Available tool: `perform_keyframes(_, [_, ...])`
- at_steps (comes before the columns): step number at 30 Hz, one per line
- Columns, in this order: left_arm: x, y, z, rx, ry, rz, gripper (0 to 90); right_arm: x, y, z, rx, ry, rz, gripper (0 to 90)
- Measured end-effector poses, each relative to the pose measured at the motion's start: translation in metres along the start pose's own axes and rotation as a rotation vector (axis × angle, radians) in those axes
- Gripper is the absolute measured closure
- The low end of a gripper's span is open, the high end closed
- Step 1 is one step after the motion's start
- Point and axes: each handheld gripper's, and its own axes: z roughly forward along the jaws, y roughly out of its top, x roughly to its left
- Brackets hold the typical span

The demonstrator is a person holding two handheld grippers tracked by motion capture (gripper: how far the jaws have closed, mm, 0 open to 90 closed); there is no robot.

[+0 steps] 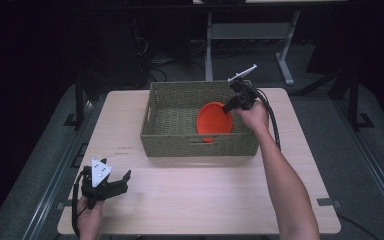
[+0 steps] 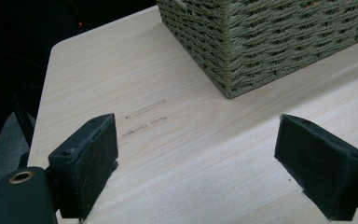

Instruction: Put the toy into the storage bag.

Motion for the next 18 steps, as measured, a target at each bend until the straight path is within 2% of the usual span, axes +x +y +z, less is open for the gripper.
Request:
perform_keyframes(11, [-0.0004,0.0007,0.0012,0.000,0.001,0.001,12.8,-0.0066,-0.0034,-0.0027,0.001,0.019,0.022,76.7])
perform_keyframes(18, [-0.0005,0.0011,0.0023,0.005,0.003,0.003,12.8,-0.0114,-0.0055,-0.0029,0.021,0.032,0.038,74.5])
